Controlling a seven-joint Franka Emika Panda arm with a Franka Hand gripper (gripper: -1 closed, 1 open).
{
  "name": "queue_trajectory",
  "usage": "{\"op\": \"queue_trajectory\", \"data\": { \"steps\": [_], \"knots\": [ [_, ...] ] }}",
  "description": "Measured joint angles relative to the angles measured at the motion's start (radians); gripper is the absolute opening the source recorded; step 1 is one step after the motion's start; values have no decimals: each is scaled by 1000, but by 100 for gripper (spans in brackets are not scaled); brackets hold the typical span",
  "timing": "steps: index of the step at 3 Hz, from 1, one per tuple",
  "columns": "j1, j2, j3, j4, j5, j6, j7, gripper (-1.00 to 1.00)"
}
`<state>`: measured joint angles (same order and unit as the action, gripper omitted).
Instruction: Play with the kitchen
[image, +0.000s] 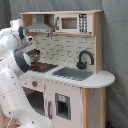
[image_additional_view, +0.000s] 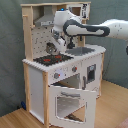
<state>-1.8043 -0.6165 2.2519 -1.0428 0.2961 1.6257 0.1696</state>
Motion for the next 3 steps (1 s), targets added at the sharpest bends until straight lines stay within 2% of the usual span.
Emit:
{"op": "queue_trajectory", "data": {
  "steps": [2,3],
  "knots": [
    [-114,-48,136,109,10,-18,-4,-100],
    [-155,-65,185,165,20,-50,41,-100]
  ]
}}
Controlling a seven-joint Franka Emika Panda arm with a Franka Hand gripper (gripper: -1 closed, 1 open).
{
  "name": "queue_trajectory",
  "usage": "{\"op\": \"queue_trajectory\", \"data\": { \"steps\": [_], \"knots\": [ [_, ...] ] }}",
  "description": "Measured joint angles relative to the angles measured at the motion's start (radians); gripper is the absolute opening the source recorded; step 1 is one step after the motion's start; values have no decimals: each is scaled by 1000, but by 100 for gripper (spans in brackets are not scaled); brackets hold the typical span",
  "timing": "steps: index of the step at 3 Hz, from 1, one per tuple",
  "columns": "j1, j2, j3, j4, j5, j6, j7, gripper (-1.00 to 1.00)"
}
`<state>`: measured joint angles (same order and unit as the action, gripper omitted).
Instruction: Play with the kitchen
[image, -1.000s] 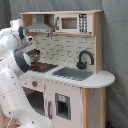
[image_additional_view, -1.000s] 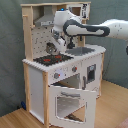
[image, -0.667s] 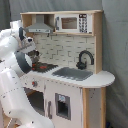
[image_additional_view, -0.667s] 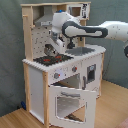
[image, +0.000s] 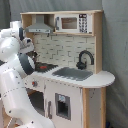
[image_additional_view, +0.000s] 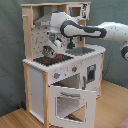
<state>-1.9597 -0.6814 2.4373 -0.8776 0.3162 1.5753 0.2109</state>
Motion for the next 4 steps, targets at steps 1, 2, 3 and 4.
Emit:
{"op": "queue_trajectory", "data": {
  "steps": [1,2,3,4],
  "knots": [
    [-20,0,-19,41,-2,-80,42,-100],
    [-41,-40,-14,77,-1,-135,106,-100],
    [-50,-99,-12,139,-1,-112,151,-100],
    [-50,-137,-3,160,-1,-70,141,-100]
  ]
}}
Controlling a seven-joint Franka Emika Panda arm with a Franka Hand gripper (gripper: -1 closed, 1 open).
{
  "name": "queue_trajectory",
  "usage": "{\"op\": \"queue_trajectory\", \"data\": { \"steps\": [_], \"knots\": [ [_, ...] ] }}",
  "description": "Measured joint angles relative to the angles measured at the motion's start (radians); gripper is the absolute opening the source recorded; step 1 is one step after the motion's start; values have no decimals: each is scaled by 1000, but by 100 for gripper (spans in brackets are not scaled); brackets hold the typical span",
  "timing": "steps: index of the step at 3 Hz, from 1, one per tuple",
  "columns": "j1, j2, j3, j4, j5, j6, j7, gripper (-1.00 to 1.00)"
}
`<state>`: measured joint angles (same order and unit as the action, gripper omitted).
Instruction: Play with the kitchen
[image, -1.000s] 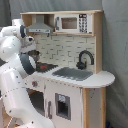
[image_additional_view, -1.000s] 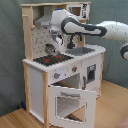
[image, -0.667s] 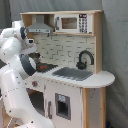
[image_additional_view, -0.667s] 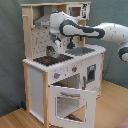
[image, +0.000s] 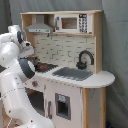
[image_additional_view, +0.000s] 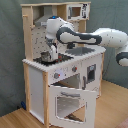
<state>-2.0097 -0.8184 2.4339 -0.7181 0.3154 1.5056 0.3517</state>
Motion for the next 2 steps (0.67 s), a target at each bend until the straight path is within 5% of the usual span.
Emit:
{"op": "queue_trajectory", "data": {
  "steps": [1,2],
  "knots": [
    [0,0,0,0,0,1,0,100],
    [-3,-11,1,0,1,36,-29,100]
  ]
}}
